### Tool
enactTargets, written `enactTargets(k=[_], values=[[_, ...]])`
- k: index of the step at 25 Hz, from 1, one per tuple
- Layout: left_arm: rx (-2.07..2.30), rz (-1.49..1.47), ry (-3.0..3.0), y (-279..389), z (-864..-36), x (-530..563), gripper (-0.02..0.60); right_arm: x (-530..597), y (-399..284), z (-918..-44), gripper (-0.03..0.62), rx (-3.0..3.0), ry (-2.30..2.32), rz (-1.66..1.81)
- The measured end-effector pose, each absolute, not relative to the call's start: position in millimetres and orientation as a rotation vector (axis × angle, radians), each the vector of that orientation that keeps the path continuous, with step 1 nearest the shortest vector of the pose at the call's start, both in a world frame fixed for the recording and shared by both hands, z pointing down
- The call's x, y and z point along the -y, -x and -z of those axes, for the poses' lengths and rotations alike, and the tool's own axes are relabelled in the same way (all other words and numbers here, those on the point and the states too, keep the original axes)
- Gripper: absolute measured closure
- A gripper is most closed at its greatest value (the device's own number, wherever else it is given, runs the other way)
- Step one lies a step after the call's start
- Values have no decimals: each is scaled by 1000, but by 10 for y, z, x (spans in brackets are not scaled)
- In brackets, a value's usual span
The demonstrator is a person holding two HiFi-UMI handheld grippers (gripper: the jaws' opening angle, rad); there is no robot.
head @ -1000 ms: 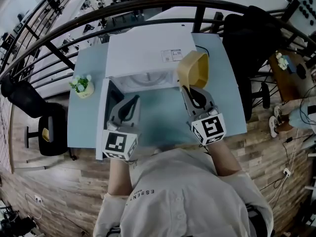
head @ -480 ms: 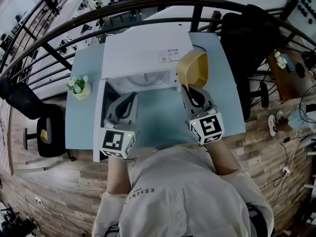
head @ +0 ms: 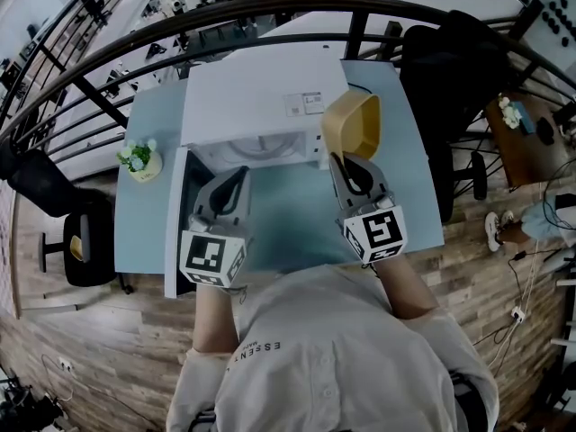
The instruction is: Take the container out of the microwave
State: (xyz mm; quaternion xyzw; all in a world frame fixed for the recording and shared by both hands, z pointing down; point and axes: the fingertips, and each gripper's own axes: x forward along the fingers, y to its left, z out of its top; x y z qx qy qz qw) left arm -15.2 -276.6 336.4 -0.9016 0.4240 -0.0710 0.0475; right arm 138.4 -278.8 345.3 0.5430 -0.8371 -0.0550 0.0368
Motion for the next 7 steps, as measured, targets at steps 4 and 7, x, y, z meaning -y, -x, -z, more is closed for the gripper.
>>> enactTargets(k=[4,7], values=[[-1299,220,2751,115,-3377,2796,580,2794,-1391,-3461,574,2562,-1658,188],[-1299,226,2750,80,-3378,2815,580,2810,-1395,-3453,574,2570,-1646,185]])
